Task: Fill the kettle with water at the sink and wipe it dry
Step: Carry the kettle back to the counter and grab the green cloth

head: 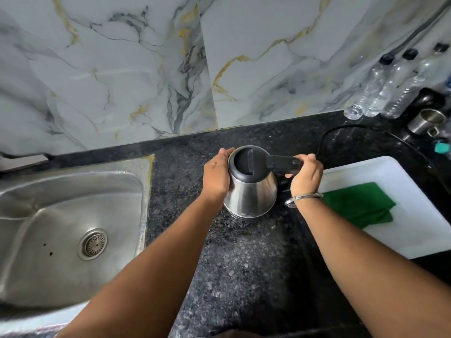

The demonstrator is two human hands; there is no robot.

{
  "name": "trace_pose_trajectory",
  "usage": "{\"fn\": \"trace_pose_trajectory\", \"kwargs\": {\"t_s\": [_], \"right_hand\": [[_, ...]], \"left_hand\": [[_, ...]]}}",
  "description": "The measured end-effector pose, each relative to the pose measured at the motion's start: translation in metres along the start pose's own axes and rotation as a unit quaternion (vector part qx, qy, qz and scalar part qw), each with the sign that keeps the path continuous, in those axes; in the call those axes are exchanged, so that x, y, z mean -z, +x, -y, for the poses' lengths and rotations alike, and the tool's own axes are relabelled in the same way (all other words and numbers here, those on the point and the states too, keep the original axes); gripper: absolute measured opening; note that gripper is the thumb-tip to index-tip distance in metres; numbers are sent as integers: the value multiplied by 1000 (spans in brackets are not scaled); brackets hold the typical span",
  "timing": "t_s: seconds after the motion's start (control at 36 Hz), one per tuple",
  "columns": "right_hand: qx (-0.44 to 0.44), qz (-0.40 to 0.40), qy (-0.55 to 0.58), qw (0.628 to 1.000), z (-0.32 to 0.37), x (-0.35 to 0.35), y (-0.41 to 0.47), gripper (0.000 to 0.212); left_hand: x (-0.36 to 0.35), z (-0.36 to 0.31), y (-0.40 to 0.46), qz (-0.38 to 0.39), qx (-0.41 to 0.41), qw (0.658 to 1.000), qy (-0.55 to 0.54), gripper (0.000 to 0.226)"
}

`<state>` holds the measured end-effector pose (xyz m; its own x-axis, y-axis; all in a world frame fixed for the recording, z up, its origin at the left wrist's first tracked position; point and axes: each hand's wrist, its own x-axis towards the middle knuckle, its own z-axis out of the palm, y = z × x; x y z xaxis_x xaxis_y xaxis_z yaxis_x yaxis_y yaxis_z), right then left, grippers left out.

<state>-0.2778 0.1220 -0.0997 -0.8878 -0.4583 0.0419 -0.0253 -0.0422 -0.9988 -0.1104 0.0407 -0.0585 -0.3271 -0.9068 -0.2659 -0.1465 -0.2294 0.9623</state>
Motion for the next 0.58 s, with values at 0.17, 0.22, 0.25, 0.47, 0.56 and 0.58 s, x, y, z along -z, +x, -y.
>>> {"fn": "trace_pose_trajectory", "kwargs": {"t_s": [0.17,0.22,0.25,0.47,0.56,0.58], "right_hand": [[10,-32,-93,995,11,0,-9,52],[27,-34,-131,990,17,7,-12,37],[38,-39,-153,987,19,15,-12,29],[-115,-146,-342,921,5,128,29,50],[-269,-128,-445,845,-8,162,40,68],[-293,-115,-467,826,-11,169,42,74]], "left_hand": [[-2,2,-10,-28,17,999,-8,48],[1,-2,-10,-13,14,1000,2,46],[4,-5,-10,-11,6,1000,28,46],[-11,-46,1,128,-347,785,497,82],[-24,-57,5,191,-350,716,573,89],[-26,-56,7,202,-335,716,579,89]]}}
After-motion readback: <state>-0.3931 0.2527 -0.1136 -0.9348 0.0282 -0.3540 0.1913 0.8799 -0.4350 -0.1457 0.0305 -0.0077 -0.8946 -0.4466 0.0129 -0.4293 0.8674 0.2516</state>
